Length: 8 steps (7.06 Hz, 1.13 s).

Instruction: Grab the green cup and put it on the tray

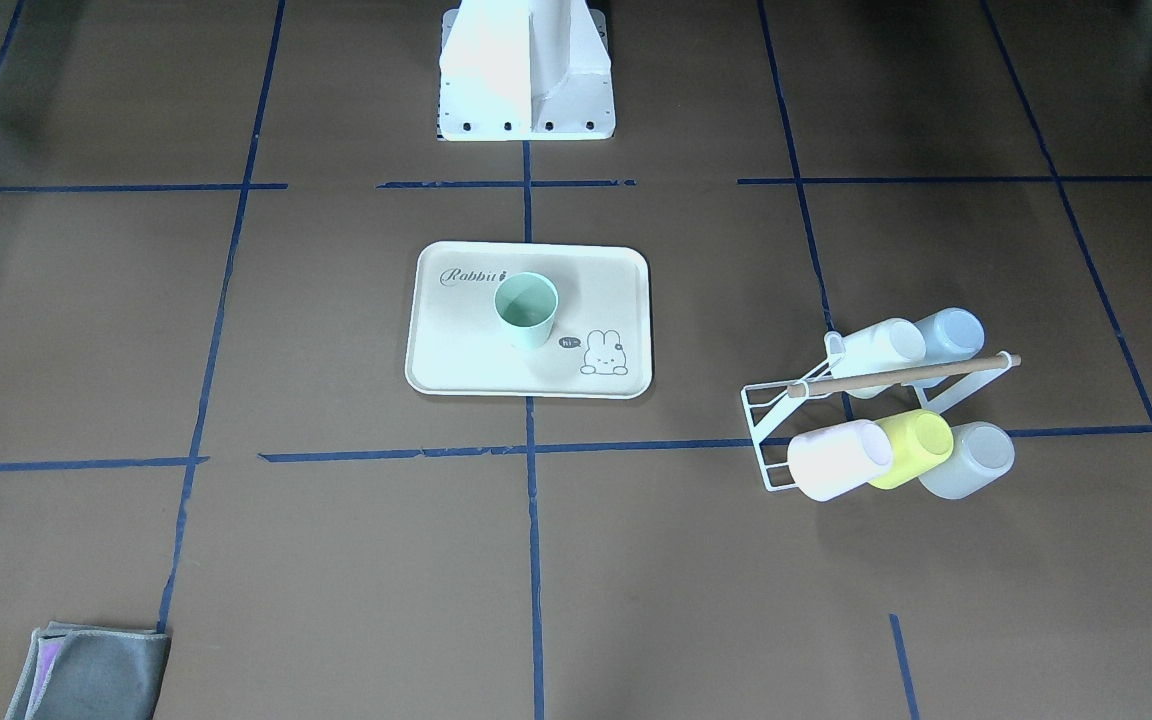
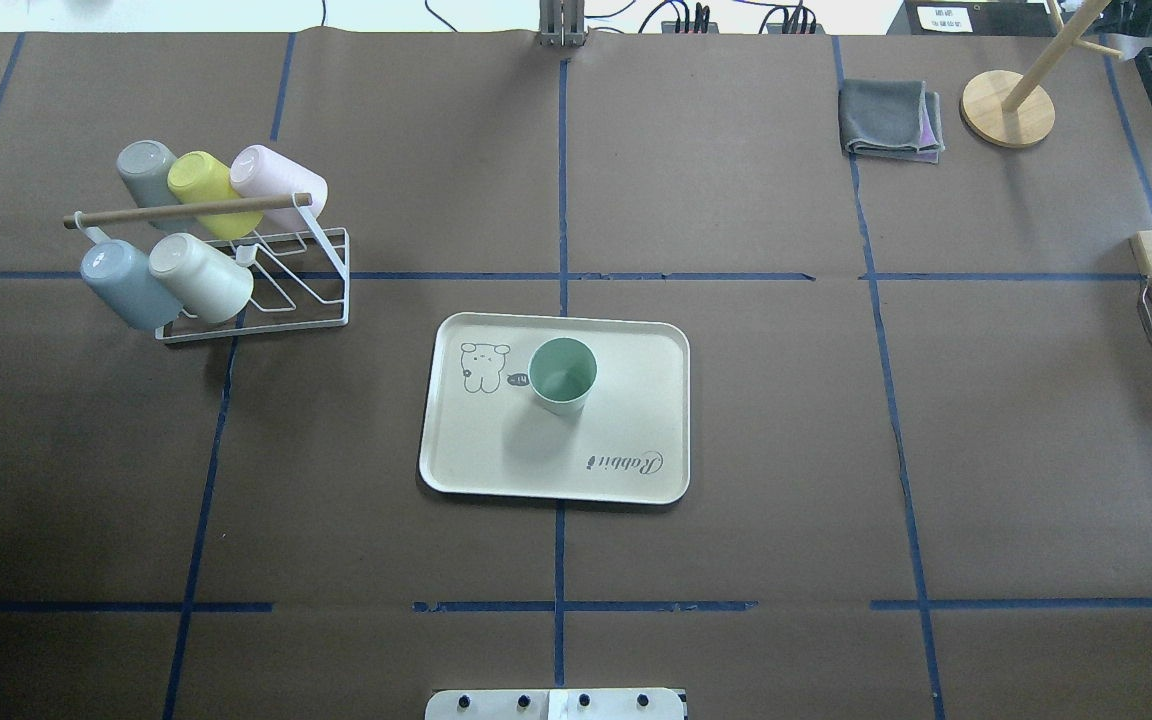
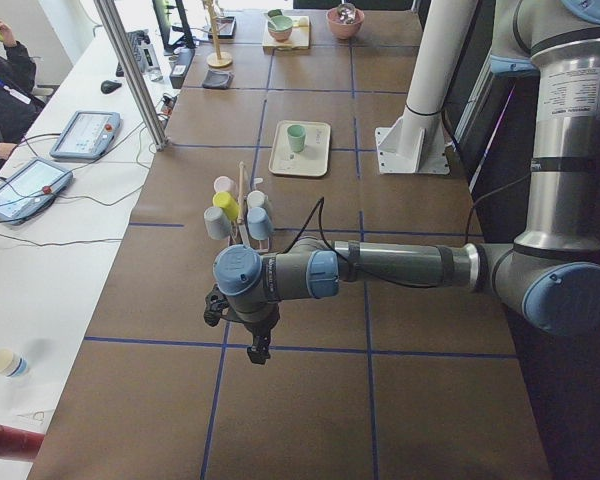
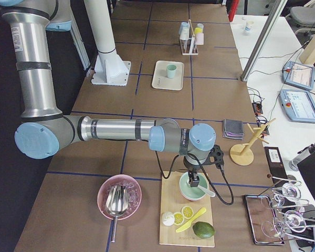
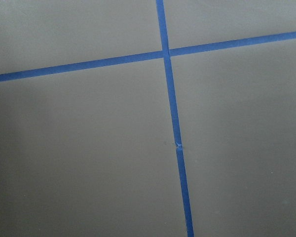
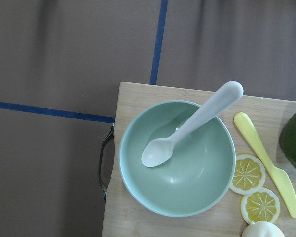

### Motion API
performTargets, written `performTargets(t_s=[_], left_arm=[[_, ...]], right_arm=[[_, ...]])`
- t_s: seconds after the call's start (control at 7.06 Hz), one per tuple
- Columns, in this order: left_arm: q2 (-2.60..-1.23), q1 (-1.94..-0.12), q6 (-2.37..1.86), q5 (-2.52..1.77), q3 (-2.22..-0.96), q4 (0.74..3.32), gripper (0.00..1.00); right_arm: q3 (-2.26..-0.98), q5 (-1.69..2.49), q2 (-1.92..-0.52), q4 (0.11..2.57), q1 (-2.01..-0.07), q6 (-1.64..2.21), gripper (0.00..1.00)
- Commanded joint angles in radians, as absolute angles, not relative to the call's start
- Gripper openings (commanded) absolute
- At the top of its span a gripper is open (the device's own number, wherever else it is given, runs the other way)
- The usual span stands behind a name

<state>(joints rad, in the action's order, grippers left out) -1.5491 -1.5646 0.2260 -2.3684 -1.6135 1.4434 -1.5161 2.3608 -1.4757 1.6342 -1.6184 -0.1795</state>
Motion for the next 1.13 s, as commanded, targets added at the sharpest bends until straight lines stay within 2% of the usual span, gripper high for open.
performTargets(t_s=[0.0, 0.99], left_arm=[[-1.545, -1.565, 0.225, -2.358, -1.606, 1.453, 1.0], [-1.554, -1.566, 0.183, -2.33, -1.611, 1.454, 1.0]], right_arm=[[-1.516, 2.361, -1.477, 1.635, -1.618, -0.179, 1.0], [-1.513, 2.361, -1.502, 1.638, -1.626, -0.169, 1.0]])
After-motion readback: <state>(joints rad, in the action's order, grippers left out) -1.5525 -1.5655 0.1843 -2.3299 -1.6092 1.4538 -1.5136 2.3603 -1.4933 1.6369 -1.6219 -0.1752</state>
